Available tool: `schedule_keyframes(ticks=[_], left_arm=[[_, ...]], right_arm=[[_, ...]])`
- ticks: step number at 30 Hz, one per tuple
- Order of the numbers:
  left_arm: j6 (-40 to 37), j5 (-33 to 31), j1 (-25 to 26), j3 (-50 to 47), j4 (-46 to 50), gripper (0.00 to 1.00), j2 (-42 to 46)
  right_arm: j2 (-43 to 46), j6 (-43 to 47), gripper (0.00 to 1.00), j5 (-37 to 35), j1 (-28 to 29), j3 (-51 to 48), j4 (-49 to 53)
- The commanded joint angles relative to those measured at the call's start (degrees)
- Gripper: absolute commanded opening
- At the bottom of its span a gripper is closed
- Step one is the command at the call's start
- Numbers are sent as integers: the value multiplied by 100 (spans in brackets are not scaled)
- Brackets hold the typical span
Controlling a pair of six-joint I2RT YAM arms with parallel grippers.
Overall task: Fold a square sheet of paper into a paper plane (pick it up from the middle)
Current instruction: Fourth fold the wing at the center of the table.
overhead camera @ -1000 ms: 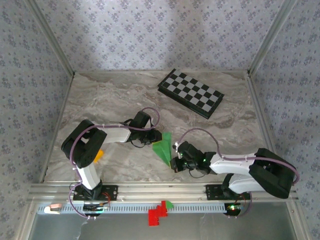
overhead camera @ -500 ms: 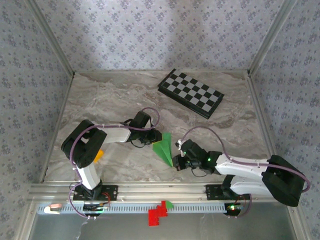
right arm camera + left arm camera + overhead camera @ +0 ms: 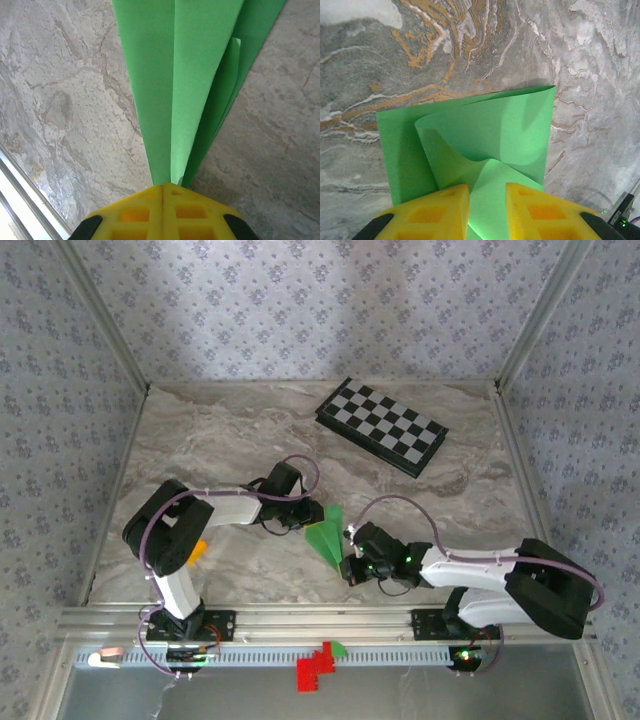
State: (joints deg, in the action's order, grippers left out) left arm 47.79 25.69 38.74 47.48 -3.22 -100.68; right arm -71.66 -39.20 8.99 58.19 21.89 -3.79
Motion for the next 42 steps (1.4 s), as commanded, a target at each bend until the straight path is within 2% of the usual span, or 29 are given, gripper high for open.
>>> schedule_keyframes(ticks=[1,11,18,22,28,37,42], left_arm=[[-94,-126,-7,38,278,27,-153],[-104,-143,-7,64,339,26,-147],[-123,-161,-11,59,384,27,-105],[-117,-155,-14,52,367,27,-92],[-97,-135,-9,70,340,27,-118],[-90,-126,2,68,322,27,-162],[-105,-117,2,93,340,27,-171]], right_arm=[[-124,-17,6,52,69,-119,-152],[-80,-42,5,-235,228,-374,206],[514,52,5,-164,9,-70,347],[536,181,5,-20,-135,254,483],[-48,270,6,370,-650,668,-113],[-1349,501,6,690,-807,1409,-432],[-1676,557,6,763,-952,1455,-546]])
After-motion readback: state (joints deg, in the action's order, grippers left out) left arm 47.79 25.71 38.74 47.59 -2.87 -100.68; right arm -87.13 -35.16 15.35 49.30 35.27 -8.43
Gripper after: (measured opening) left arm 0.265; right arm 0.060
